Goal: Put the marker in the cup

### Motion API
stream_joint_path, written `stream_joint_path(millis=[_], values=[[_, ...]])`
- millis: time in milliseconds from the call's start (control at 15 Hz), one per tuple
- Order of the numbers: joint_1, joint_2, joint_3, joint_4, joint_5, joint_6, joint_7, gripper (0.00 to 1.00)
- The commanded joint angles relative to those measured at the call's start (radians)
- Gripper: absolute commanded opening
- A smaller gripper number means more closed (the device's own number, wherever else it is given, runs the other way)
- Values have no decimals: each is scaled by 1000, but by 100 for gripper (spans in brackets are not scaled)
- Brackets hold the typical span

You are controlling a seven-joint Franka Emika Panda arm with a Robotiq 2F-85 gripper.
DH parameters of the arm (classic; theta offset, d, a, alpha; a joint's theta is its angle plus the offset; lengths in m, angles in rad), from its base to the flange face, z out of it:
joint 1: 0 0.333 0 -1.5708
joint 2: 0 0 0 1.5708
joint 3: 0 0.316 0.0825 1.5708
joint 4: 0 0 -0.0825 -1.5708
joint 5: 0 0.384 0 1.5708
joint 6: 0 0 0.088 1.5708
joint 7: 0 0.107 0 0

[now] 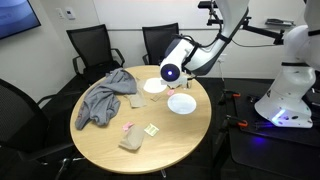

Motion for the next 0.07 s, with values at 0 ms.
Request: stream_joint_path(millis=[0], values=[[-23, 1, 25, 1, -4, -8, 0, 100]])
